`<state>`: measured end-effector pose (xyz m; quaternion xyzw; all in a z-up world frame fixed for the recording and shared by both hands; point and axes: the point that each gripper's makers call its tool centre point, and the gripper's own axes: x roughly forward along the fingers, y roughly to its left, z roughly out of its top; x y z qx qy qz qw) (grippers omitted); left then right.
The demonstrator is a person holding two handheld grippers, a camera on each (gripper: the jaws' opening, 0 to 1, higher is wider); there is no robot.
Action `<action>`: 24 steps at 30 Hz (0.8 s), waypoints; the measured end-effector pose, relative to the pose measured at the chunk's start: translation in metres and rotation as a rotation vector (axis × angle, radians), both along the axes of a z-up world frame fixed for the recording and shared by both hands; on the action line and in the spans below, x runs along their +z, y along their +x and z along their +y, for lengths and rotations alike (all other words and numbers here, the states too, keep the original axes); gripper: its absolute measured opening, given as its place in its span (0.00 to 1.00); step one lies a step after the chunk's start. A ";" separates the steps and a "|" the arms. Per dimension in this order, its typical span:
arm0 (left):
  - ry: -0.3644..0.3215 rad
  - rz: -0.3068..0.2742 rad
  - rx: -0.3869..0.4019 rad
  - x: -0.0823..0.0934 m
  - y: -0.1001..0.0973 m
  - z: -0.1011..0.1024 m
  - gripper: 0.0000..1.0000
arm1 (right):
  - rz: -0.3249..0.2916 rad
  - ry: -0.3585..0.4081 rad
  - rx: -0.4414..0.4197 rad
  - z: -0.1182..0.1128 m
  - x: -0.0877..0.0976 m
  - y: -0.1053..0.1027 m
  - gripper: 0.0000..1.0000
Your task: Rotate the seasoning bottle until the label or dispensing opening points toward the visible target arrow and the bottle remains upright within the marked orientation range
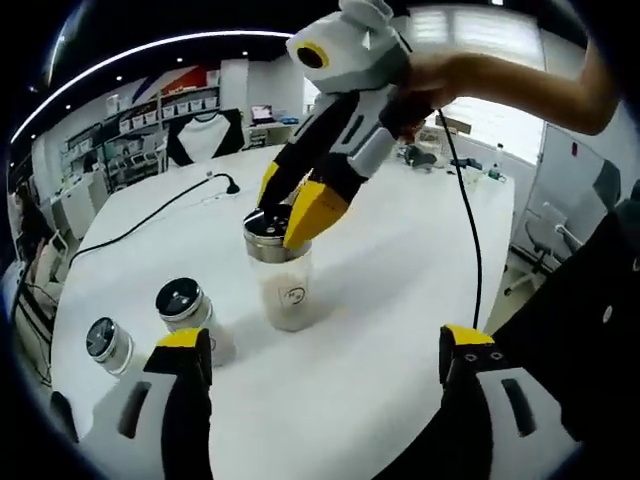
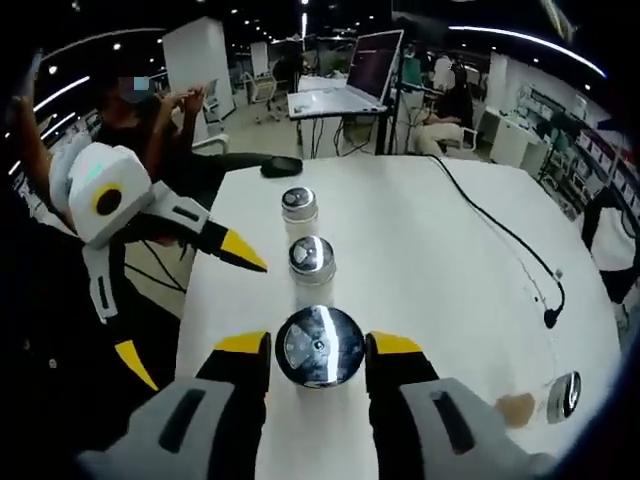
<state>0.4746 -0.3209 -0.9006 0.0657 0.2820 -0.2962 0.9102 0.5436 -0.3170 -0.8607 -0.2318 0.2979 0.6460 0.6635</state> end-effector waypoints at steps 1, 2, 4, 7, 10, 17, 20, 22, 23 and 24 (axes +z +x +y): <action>-0.002 0.001 -0.002 0.001 -0.001 -0.001 1.00 | 0.013 0.003 -0.024 -0.002 0.003 0.003 0.39; -0.004 0.001 -0.003 0.002 -0.001 -0.002 1.00 | 0.007 0.002 -0.024 -0.004 0.004 0.004 0.41; -0.004 -0.001 -0.006 0.004 0.000 -0.004 1.00 | -0.008 0.001 -0.021 -0.006 0.006 0.007 0.42; -0.009 0.002 -0.009 0.008 0.001 -0.005 1.00 | -0.040 0.019 -0.084 -0.016 0.015 0.024 0.42; -0.031 0.002 -0.004 0.014 0.002 -0.006 1.00 | -0.049 0.043 -0.190 -0.030 0.024 0.047 0.44; -0.080 -0.033 0.033 0.039 0.008 -0.007 1.00 | -0.124 0.079 -0.398 -0.063 0.040 0.104 0.46; -0.085 -0.030 0.041 0.037 0.009 -0.005 1.00 | -0.170 0.060 -0.477 -0.081 0.040 0.130 0.47; -0.087 -0.028 0.048 0.036 0.010 -0.003 1.00 | -0.208 0.041 -0.522 -0.093 0.039 0.147 0.47; -0.093 -0.036 0.067 0.037 0.012 -0.001 1.00 | -0.239 0.030 -0.565 -0.109 0.039 0.165 0.47; -0.093 -0.035 0.069 0.037 0.012 0.000 1.00 | -0.239 0.032 -0.584 -0.114 0.038 0.170 0.47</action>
